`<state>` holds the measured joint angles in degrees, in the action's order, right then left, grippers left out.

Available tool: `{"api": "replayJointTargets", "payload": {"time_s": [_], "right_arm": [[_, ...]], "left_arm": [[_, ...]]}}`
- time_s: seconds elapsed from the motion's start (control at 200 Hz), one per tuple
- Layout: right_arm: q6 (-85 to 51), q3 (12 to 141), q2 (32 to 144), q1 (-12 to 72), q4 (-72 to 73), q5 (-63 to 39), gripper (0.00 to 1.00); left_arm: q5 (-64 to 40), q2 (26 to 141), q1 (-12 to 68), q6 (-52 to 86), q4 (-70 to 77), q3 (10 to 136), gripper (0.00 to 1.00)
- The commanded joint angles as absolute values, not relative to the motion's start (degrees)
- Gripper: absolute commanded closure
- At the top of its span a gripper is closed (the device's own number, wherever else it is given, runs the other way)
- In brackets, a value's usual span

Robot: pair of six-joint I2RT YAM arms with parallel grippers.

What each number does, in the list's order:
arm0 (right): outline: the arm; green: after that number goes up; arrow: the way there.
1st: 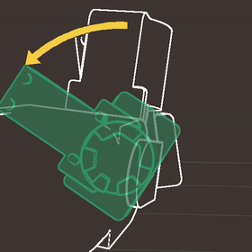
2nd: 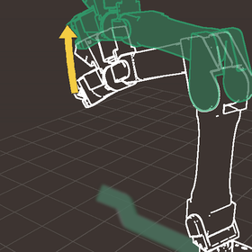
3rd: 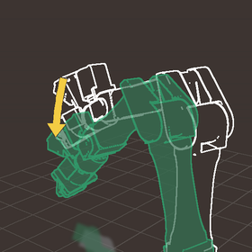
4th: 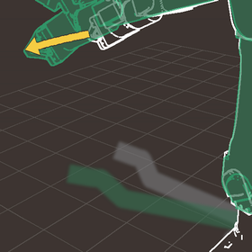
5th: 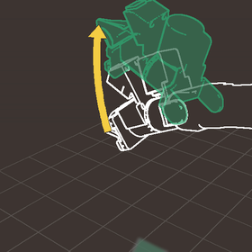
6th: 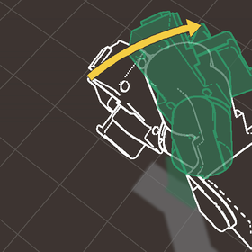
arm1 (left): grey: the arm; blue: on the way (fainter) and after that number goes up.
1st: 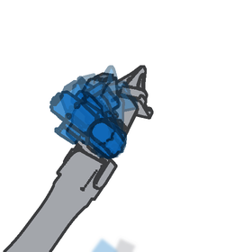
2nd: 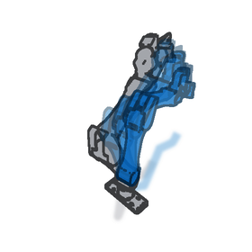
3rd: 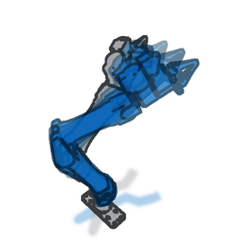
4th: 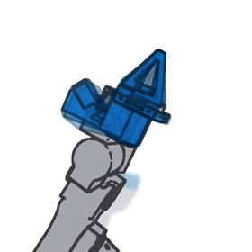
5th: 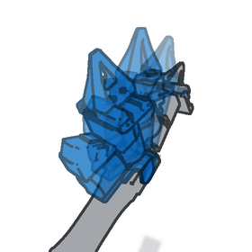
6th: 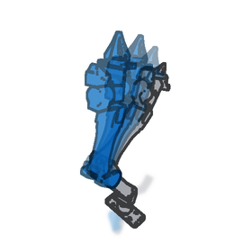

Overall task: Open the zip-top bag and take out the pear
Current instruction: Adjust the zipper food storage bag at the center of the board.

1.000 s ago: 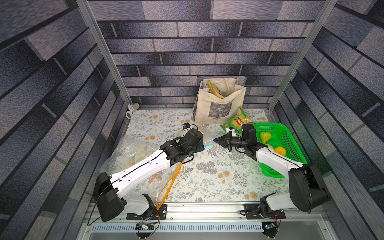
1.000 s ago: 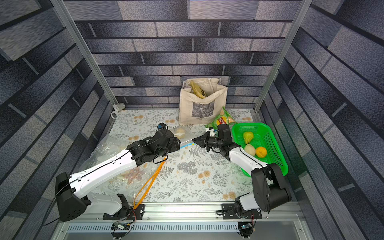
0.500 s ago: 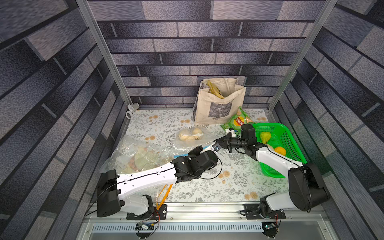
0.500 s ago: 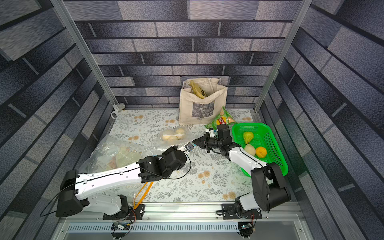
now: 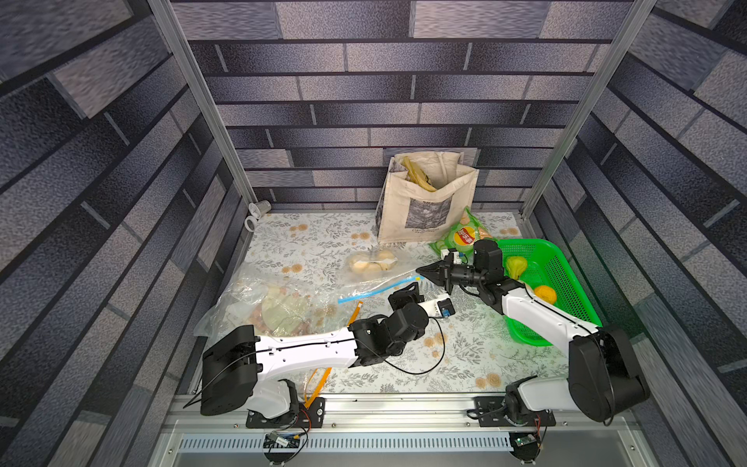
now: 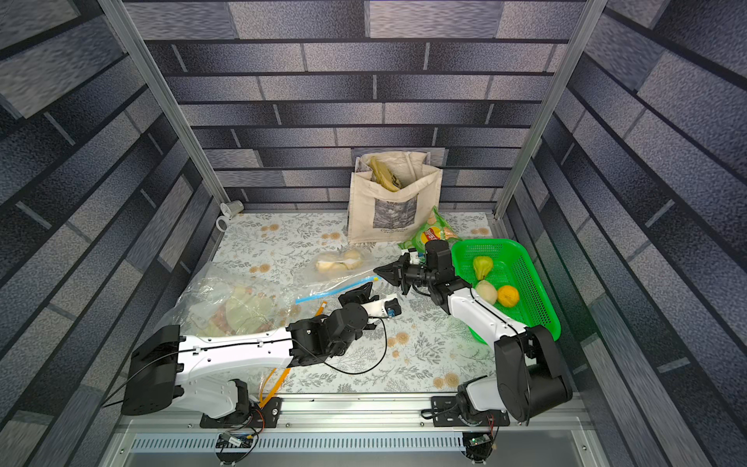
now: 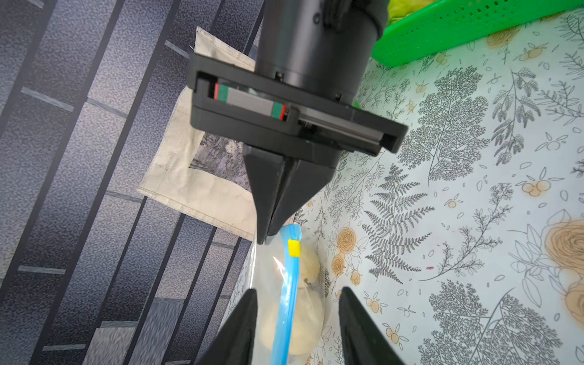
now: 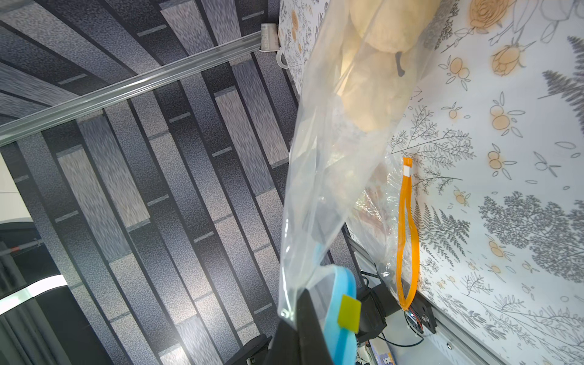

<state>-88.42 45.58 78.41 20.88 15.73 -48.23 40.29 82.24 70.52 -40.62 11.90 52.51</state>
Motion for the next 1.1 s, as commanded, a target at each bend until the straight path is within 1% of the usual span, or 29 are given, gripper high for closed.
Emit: {"api": "replayJointTargets", "payload": {"time_s": [0.0,0.035,0.145,0.26,0.371,0.466,0.666,0.847,1.097], "right_arm": [[-92.75,45.58,75.15,21.25,15.97,-47.55,1.00],[-92.58,46.01,74.74,21.27,14.67,-47.35,1.00],[-92.94,46.81,74.09,21.27,13.17,-47.28,1.00],[-93.07,46.87,73.50,21.20,12.72,-46.98,1.00],[-93.42,46.27,72.88,21.25,13.26,-46.59,1.00],[-93.50,45.52,72.60,21.23,13.65,-46.31,1.00],[-95.37,43.81,73.51,21.27,17.21,-46.81,1.00],[-94.65,44.51,73.52,21.25,15.88,-47.61,1.00],[-92.90,44.83,72.08,21.23,13.18,-46.59,1.00]], "left_arm": [[39.14,82.34,70.89,-44.35,18.58,50.36,0.60],[39.54,82.48,70.62,-44.80,19.40,49.98,0.62],[39.48,82.97,69.81,-46.45,21.93,48.19,0.63],[37.72,83.03,69.60,-48.61,28.06,45.38,0.69],[39.46,84.96,69.18,-51.60,34.57,44.45,0.75],[39.88,87.49,69.54,-56.74,39.53,43.83,0.76],[41.62,94.95,70.79,-70.97,58.04,41.63,0.75],[43.07,97.59,70.91,-75.00,66.02,41.09,0.74],[45.48,100.23,71.01,-82.89,77.56,40.47,0.77]]}}
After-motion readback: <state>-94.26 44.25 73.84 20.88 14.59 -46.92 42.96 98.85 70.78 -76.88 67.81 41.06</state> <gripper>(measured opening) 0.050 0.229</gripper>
